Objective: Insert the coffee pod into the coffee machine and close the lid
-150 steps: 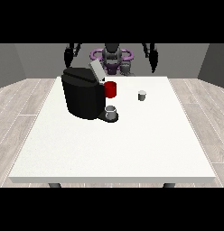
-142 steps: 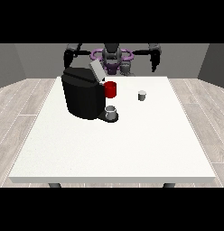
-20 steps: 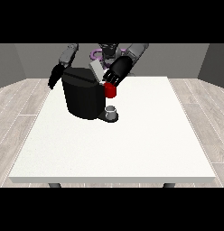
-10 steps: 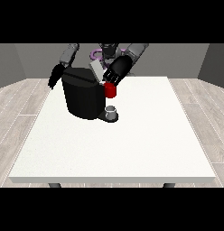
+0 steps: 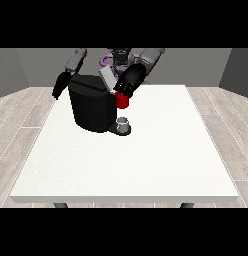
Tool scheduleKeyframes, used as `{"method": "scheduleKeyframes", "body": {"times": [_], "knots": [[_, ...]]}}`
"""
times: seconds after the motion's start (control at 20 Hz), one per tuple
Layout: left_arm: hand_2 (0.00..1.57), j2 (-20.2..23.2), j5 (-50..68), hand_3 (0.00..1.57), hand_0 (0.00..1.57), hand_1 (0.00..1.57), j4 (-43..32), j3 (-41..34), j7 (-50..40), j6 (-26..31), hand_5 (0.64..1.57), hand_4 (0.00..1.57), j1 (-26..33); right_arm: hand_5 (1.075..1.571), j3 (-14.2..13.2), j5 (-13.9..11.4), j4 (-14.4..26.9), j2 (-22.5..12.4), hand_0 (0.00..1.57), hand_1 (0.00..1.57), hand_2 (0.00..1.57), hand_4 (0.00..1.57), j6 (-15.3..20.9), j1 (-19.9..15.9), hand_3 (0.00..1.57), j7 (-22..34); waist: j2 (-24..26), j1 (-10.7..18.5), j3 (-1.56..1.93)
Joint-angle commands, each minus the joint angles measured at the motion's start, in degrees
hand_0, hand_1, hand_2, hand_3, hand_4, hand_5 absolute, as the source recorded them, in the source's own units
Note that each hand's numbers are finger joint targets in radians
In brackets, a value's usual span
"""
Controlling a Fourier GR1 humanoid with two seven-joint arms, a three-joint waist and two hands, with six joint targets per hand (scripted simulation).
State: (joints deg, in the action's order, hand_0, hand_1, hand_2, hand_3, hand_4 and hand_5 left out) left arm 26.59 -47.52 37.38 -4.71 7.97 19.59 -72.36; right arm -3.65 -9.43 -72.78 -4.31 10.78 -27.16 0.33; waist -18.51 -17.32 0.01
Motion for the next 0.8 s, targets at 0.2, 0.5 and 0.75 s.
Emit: {"method": "scheduleKeyframes", "body": {"times": [0.2,0.5,0.75], "knots": [[1.13,-0.40,-1.47,0.99,1.10,1.10,-0.67,0.74,2.74,-2.14,1.571,0.00,0.84,1.571,-1.35,0.68,0.43,-1.35,0.00,0.00,0.00,0.00,-0.48,-1.36,0.00,0.35,-1.57,0.57,0.00],[1.15,-1.87,-0.72,0.95,1.15,1.15,-0.78,-0.80,3.37,-5.28,1.571,0.00,0.78,1.571,-0.92,0.32,0.11,-0.40,0.00,0.00,0.00,0.00,0.48,-1.26,0.00,1.24,-1.52,0.37,0.00],[1.20,2.16,-0.59,0.97,1.24,1.24,-2.62,-2.96,3.65,-5.30,1.571,0.00,-2.02,1.571,1.43,-0.37,-3.43,0.08,0.00,0.00,0.00,0.06,-0.57,-0.77,0.00,2.35,-1.91,-3.49,0.00]]}}
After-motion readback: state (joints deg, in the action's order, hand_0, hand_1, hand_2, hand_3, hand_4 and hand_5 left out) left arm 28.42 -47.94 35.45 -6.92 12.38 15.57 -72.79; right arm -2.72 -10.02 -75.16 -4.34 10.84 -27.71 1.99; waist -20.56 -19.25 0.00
